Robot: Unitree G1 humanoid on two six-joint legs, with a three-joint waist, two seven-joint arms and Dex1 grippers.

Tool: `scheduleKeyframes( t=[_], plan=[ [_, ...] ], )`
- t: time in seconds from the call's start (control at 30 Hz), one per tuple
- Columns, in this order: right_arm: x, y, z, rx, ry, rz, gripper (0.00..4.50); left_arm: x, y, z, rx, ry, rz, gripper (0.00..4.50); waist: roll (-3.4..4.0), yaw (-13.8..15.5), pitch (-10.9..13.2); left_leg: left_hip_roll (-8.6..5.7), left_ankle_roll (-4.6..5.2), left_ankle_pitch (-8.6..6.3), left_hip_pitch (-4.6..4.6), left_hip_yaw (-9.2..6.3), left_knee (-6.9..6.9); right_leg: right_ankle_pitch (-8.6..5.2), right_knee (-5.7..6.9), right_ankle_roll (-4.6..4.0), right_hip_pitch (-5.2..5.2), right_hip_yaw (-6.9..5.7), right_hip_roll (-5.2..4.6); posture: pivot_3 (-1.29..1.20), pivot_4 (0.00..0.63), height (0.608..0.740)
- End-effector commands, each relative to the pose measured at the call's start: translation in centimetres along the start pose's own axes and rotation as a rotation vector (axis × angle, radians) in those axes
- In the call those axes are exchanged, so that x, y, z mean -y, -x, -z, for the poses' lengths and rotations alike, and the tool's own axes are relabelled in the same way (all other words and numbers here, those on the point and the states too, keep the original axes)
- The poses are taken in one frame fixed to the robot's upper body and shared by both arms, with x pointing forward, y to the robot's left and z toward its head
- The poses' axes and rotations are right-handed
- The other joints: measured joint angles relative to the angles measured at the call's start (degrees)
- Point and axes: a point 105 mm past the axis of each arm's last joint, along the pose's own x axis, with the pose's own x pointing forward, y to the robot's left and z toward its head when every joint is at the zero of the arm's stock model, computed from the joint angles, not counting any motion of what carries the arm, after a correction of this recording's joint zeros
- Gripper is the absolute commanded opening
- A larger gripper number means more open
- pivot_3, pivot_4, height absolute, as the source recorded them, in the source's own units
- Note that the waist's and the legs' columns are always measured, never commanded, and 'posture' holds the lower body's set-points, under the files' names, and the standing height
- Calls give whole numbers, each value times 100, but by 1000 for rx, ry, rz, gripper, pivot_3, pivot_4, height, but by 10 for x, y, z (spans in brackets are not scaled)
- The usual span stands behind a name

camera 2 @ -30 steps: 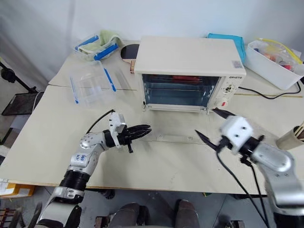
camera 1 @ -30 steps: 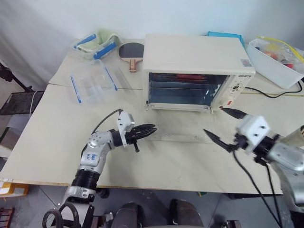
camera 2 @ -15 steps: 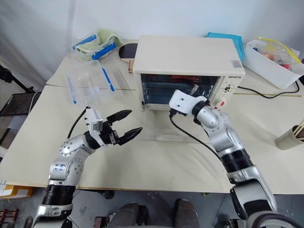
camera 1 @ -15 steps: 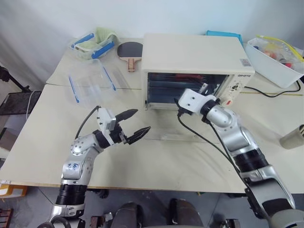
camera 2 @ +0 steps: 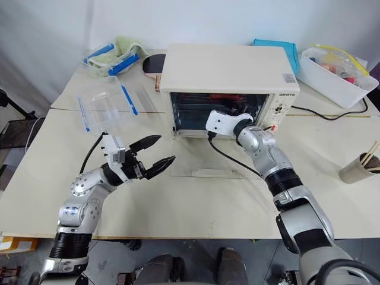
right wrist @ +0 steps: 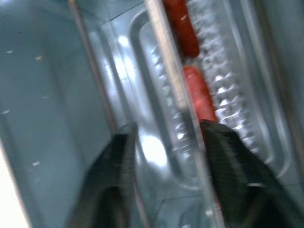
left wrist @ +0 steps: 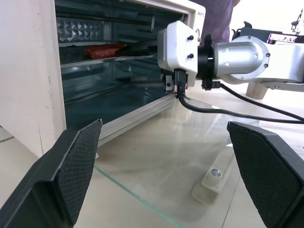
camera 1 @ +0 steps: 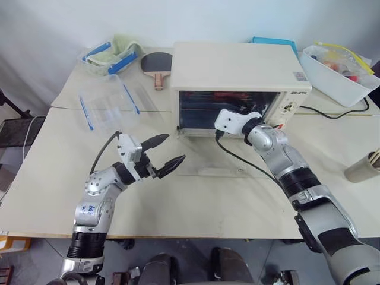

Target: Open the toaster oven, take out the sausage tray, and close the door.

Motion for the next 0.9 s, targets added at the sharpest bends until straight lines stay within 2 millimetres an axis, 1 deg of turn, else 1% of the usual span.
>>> scheduleKeyframes(
  t=[0.03,0.1,0.23,0.37,0.5,0.6,0.67,0.77,0.9],
  plan=[
    [8,-6,-11,38,19,27,597,-1,-15,-7,26,-46,51,4500,0,0,0,0,-1,0,-1,1,1,0,-2,0,0,1,0,0,150,740],
    [10,-8,-11,36,22,33,53,-3,-22,-8,32,-55,73,4500,-8,-2,-4,0,-1,1,1,1,5,0,1,0,3,0,1,0,150,740],
    [17,-11,-16,53,45,62,27,-12,-44,-14,41,-81,117,4500,-9,-13,-4,4,-5,4,1,0,6,0,1,0,5,0,6,0,150,740],
    [22,-11,-24,88,58,76,27,-22,-58,-22,65,-94,125,4500,-9,-48,-4,5,-6,5,1,2,-1,0,0,0,1,0,9,0,150,740],
    [28,-9,-32,132,75,92,27,-34,-73,-34,97,-119,113,4500,-11,-63,-3,4,-5,5,-3,1,-3,0,-2,0,-1,-3,8,0,150,740],
    [27,-4,-38,166,90,79,27,-42,-75,-39,117,-115,93,4500,-11,-71,-3,4,-5,5,-6,0,-8,0,-4,0,-4,-6,8,0,150,740],
    [23,0,-40,175,95,54,27,-45,-74,-37,103,-99,77,4500,-11,-75,-3,3,-5,5,-6,-2,-16,0,-6,0,-7,-10,8,0,150,740],
    [25,8,-46,189,107,43,27,-44,-72,-36,105,-61,97,4500,-11,-94,-3,3,-5,5,-6,-2,-28,0,-7,0,-12,-18,8,0,150,740],
    [23,25,-50,193,92,33,27,-45,-65,-42,130,-41,116,4500,-12,-115,-2,5,-5,5,-7,-2,-29,0,-9,0,-13,-22,8,0,150,740]
  ],
)
